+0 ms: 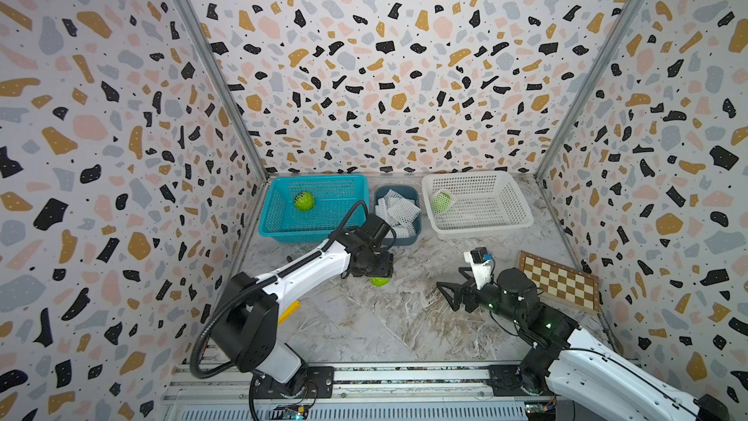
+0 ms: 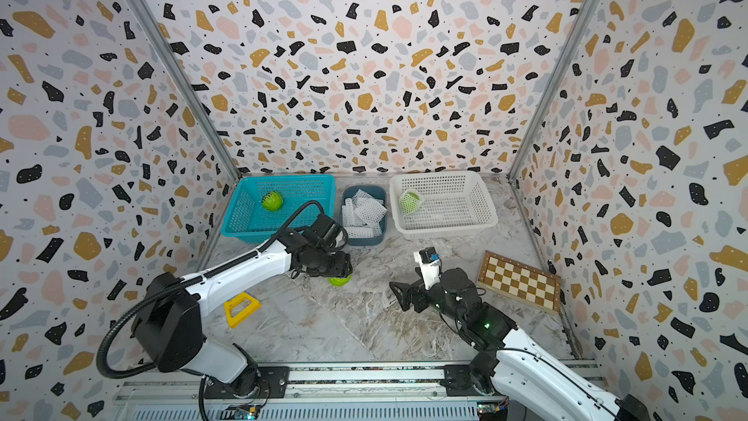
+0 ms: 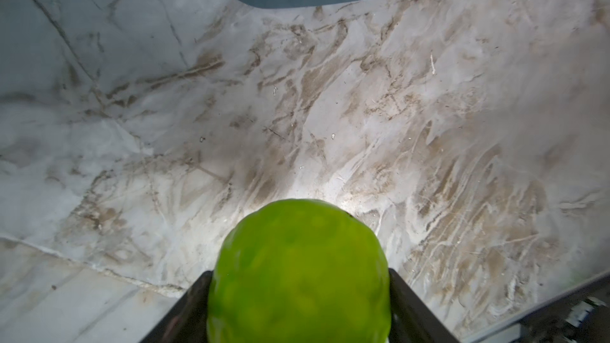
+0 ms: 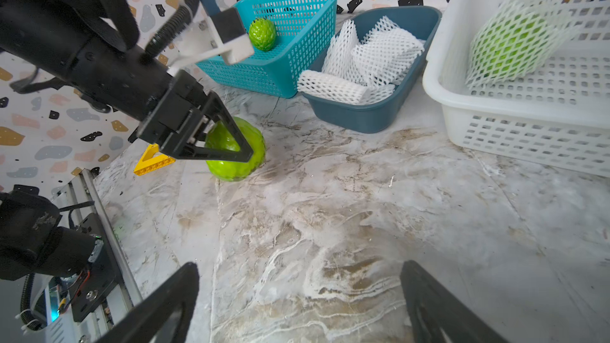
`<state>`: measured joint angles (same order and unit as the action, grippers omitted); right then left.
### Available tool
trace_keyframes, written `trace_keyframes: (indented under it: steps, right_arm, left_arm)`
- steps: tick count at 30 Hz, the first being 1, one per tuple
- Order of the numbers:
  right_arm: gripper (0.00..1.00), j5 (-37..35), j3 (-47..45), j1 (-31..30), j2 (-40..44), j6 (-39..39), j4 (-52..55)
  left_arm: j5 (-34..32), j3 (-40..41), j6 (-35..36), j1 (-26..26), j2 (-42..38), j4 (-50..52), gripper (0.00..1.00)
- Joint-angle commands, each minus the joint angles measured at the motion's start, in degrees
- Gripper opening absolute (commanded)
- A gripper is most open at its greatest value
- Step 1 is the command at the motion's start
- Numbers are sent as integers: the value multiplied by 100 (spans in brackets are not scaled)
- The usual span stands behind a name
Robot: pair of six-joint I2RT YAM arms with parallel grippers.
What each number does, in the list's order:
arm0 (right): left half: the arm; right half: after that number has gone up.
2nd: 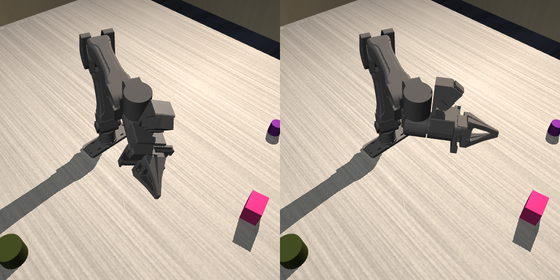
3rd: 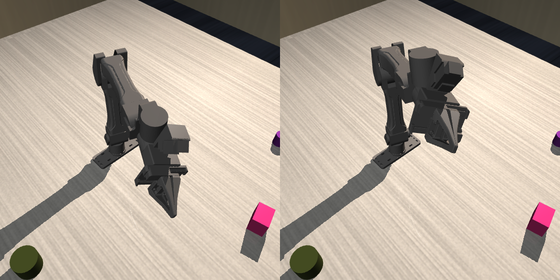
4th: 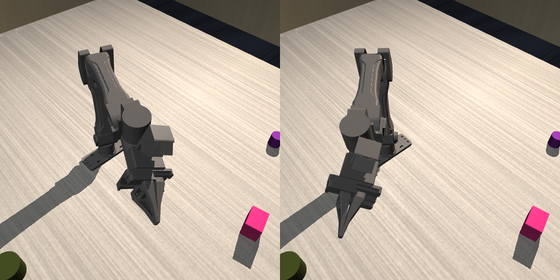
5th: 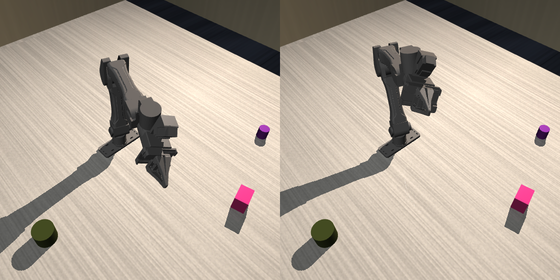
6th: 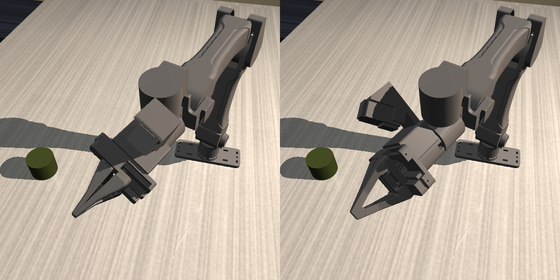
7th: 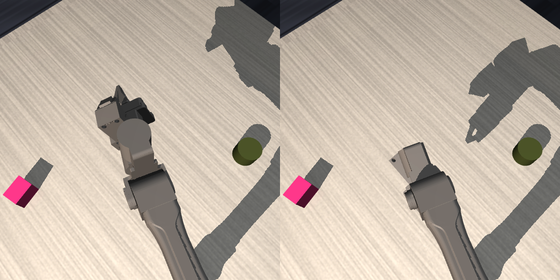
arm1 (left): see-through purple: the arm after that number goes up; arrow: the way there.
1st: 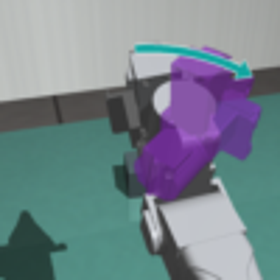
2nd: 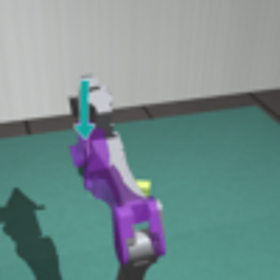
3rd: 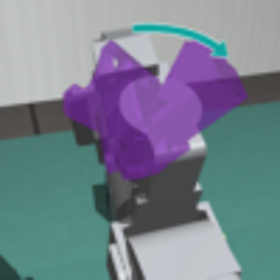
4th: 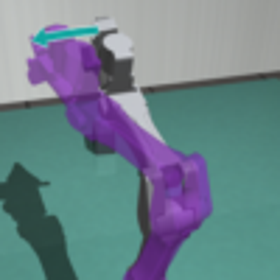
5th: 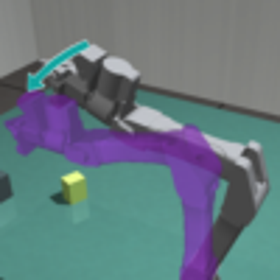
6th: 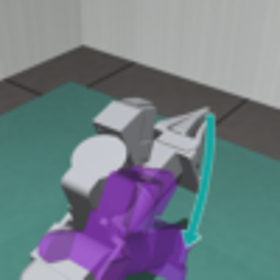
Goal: Sleeve custard apples in foam nets
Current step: Place the custard apple at the center of the board.
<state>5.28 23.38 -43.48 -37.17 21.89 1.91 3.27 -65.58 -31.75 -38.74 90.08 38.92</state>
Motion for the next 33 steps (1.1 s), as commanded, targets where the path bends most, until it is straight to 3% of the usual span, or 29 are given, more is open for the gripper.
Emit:
trace_keyframes:
  steps: [1, 21, 33]
  right_arm:
    - [97, -166, -65, -20, 77, 83, 63]
    - [97, -435, -96, -7, 271, 67, 190]
    - [97, -528, 16, 4, 210, 25, 225]
  left_arm:
    - [-642, -390, 192, -239, 340, 157, 55]
    - [-1703, -1242, 476, -1002, 1808, 714, 59]
    - [-1331, -1556, 616, -1077, 1794, 942, 83]
